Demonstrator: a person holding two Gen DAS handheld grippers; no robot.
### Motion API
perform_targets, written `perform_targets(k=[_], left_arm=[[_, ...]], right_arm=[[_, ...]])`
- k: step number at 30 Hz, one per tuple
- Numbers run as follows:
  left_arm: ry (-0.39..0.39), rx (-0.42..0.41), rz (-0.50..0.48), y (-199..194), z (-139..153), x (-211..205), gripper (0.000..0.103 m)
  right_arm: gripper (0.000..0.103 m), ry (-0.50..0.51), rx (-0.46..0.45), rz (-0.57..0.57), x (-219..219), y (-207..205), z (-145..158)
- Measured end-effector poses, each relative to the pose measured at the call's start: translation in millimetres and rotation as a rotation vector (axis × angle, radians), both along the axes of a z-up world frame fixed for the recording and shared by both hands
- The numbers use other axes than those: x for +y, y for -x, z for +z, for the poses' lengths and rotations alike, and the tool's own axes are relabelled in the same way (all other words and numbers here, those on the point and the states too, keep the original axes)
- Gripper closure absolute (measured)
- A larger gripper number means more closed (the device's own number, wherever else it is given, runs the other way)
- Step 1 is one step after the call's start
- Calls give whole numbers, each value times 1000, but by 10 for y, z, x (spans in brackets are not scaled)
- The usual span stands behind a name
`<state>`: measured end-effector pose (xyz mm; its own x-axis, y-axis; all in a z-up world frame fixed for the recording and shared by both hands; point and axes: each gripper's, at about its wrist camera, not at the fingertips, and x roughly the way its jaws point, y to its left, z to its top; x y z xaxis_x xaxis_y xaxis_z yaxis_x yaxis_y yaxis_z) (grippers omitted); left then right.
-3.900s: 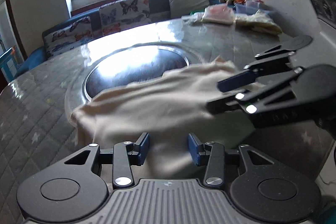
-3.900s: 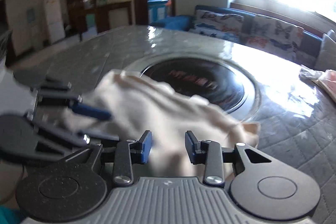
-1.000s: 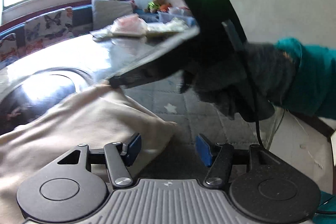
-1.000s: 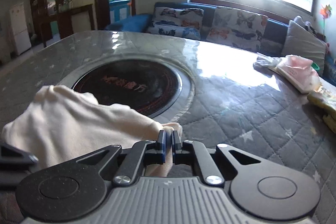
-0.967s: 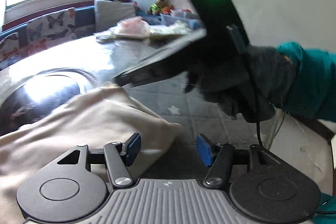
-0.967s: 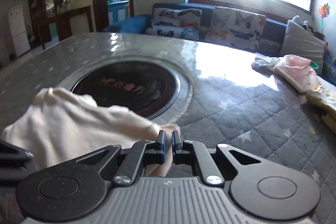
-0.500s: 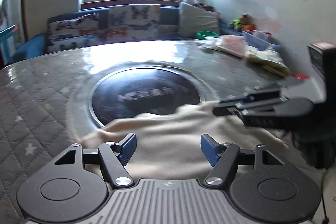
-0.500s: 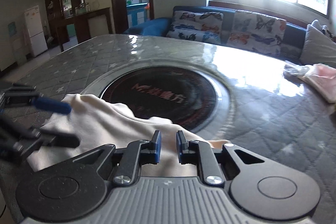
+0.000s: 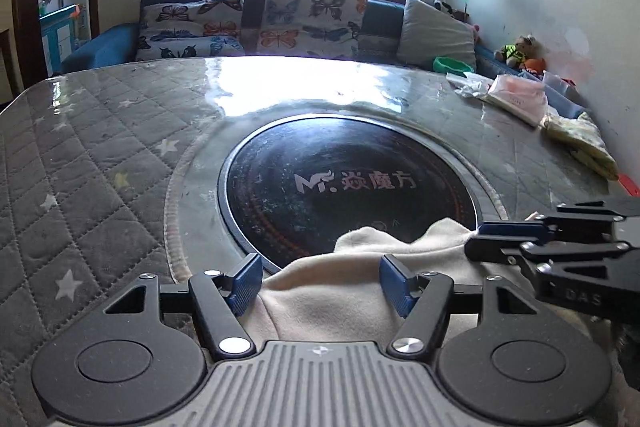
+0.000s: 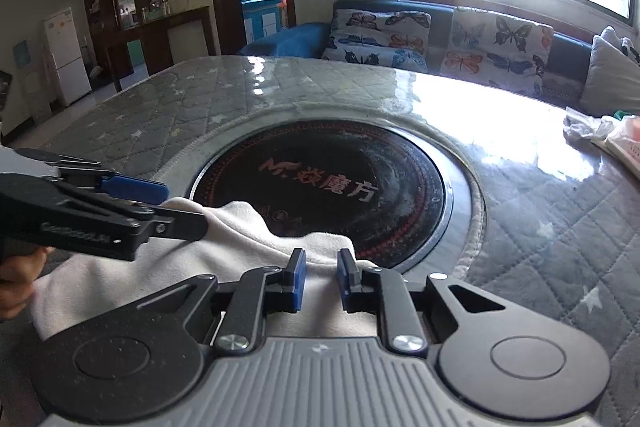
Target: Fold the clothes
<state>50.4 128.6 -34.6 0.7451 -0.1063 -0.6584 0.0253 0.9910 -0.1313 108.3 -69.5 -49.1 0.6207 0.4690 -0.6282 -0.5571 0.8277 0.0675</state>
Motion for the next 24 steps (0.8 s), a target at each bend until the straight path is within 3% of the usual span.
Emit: perform_targets(k=[8,13,17,20,24], left_arm=[[36,-2,66,267,144,153,31],[41,27,108,492,134,181,21],[33,48,129,601,74,170,20],[31,57,149,642,30,184,20],[32,63,172,671,1,220,19]], right_arm=[[58,-40,-15,30,-33,271,71],[46,-58,-6,34,-81,416,7],[38,-62,-5,34,-96,452,-48],[20,-57,-15,44,-59,476,-62],[13,-10,-53,63,21,533,-113]])
